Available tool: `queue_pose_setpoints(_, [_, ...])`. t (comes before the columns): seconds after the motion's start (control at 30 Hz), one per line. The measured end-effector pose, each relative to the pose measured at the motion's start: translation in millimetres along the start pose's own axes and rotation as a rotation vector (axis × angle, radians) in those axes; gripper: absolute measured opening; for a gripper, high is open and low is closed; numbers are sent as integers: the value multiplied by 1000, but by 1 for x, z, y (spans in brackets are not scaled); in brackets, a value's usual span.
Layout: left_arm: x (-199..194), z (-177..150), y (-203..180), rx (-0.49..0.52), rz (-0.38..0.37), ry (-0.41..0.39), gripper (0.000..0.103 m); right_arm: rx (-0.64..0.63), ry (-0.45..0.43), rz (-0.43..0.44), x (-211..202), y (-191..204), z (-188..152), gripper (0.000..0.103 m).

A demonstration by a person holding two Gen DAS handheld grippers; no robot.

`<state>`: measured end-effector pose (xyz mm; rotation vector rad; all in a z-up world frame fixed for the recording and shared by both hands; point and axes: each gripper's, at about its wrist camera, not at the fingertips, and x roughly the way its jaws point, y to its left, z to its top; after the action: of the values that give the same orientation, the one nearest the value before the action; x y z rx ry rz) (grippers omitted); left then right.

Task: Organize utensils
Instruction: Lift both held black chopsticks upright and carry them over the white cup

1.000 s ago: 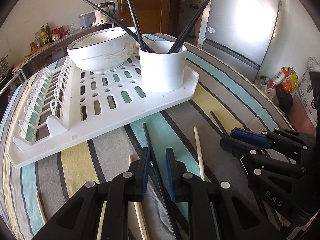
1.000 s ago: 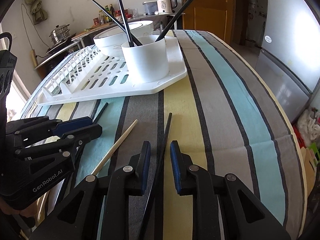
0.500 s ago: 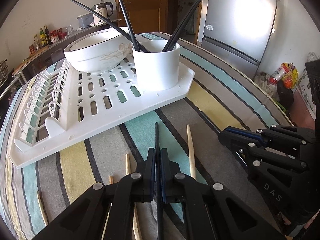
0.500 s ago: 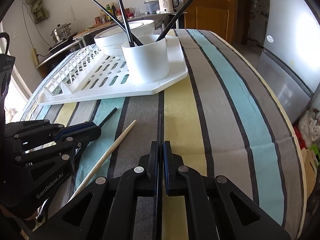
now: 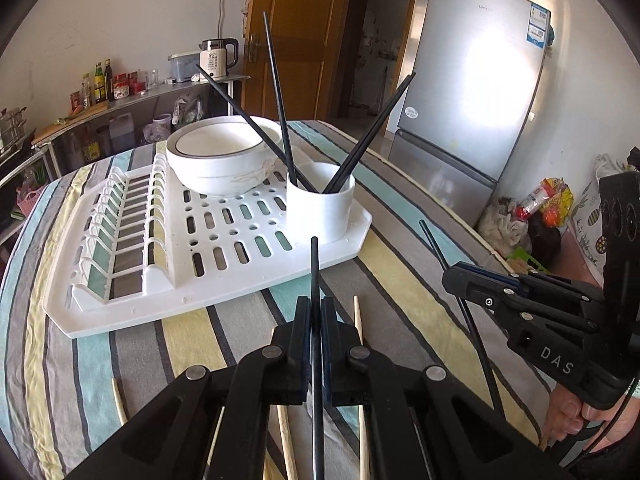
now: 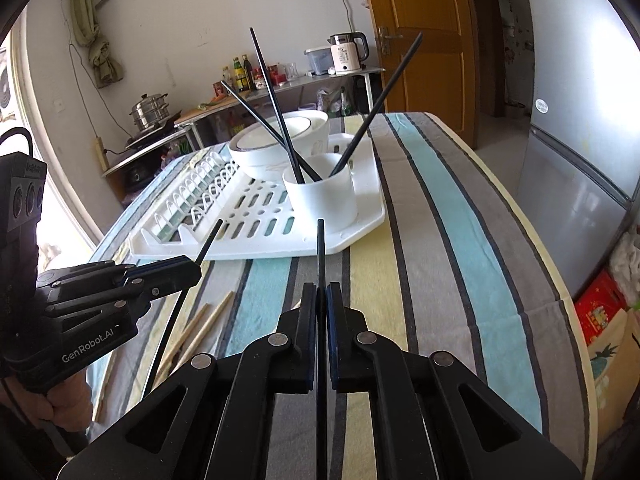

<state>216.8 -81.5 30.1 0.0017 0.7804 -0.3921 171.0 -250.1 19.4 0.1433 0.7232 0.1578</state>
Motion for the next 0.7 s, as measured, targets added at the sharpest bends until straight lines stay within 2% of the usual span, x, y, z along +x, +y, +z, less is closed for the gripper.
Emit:
queue_pose_setpoints(0.37, [-66, 17, 3, -10, -26, -132, 4, -20, -132, 34, -50, 16, 17, 5])
queue_pose_setpoints(0.7, [-112, 16, 3, -11, -44, -206, 4, -30, -196, 39, -80, 21, 14, 5])
